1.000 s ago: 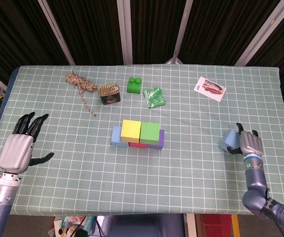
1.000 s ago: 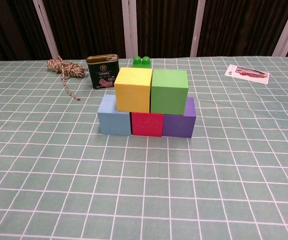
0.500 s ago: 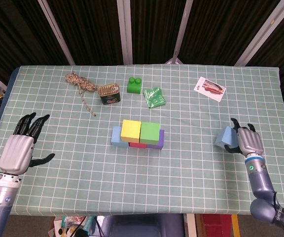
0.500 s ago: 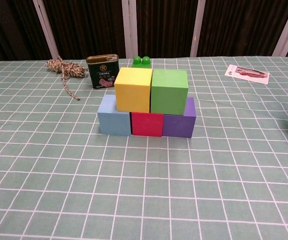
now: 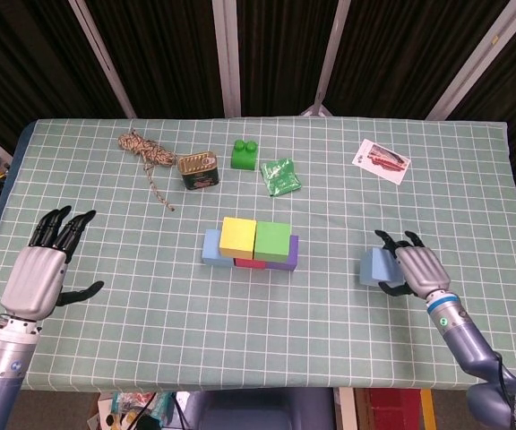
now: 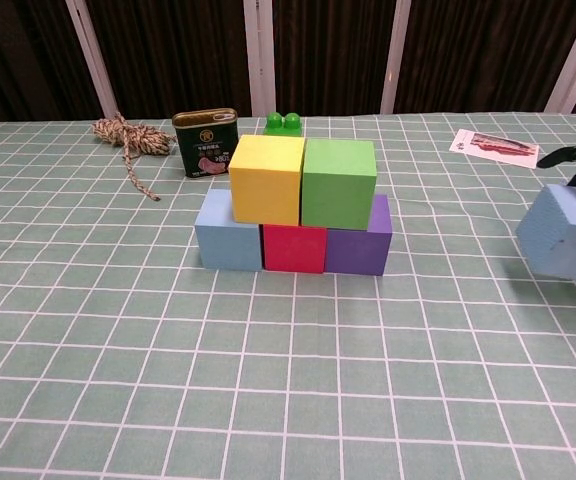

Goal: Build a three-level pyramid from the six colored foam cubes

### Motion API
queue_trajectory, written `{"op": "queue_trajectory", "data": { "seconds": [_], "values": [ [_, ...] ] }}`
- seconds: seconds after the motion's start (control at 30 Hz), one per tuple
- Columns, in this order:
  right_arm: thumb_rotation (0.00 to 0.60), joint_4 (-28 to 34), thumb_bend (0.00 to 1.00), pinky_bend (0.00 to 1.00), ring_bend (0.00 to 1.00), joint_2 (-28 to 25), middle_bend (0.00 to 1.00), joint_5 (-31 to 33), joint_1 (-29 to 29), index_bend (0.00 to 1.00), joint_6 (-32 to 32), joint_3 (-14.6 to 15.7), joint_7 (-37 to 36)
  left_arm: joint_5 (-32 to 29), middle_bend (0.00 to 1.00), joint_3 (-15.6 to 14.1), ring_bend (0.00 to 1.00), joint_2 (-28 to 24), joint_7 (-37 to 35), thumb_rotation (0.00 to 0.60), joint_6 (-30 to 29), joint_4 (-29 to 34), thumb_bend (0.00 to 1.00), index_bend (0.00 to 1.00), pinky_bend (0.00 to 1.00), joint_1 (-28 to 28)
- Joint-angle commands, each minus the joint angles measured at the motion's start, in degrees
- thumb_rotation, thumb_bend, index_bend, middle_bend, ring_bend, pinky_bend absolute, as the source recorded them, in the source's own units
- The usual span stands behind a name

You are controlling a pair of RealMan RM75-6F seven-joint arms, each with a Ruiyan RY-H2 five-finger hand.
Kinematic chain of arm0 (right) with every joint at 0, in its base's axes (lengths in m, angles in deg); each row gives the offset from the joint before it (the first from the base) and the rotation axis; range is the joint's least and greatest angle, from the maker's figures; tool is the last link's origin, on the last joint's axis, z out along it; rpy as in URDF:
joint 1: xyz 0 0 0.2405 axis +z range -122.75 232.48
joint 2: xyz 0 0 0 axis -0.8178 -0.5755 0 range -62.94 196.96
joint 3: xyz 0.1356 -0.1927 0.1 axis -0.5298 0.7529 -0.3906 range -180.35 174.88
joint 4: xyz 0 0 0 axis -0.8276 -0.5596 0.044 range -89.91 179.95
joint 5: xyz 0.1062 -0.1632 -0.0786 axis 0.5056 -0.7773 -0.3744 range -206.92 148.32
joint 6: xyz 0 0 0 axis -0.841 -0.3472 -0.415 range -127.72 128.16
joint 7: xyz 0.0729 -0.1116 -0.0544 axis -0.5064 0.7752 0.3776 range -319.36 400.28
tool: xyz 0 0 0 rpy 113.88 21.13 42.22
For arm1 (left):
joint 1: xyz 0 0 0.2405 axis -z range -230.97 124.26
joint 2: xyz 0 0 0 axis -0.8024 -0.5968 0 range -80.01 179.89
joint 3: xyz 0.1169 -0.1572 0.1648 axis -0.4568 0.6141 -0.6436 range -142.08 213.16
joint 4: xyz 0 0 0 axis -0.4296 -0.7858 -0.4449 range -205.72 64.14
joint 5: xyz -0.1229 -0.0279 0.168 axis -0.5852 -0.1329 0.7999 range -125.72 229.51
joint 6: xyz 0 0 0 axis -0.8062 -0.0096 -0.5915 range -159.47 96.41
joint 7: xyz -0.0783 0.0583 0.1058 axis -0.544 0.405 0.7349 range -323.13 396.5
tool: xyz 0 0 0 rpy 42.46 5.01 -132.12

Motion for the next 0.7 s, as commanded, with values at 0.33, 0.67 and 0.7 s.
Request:
{"op": "queue_trajectory", "data": {
  "seconds": [0.33,0.67,0.7],
  "values": [
    [0.6,-0.79,0.31,0.0,0.26,3.54,0.36,2.12,1.56,0.0,0.42,0.3,3.69,-0.18,0.13,0.02,0.0,0.23,-0.06,0.6,1.52,-0.51,0.07,0.01,0.01,-0.29],
    [0.6,-0.81,0.31,0.0,0.25,5.78,0.36,5.54,2.4,0.0,-0.4,0.15,7.06,-0.02,0.13,0.66,0.0,-0.04,-0.48,0.6,1.47,-0.47,0.07,0.01,0.01,-0.76],
    [0.6,-0.89,0.31,0.0,0.24,5.9,0.36,5.84,2.43,0.0,-0.42,0.19,7.25,-0.04,0.13,0.72,0.0,-0.07,-0.53,0.6,1.53,-0.5,0.07,0.01,0.01,-0.8]
  ]
}}
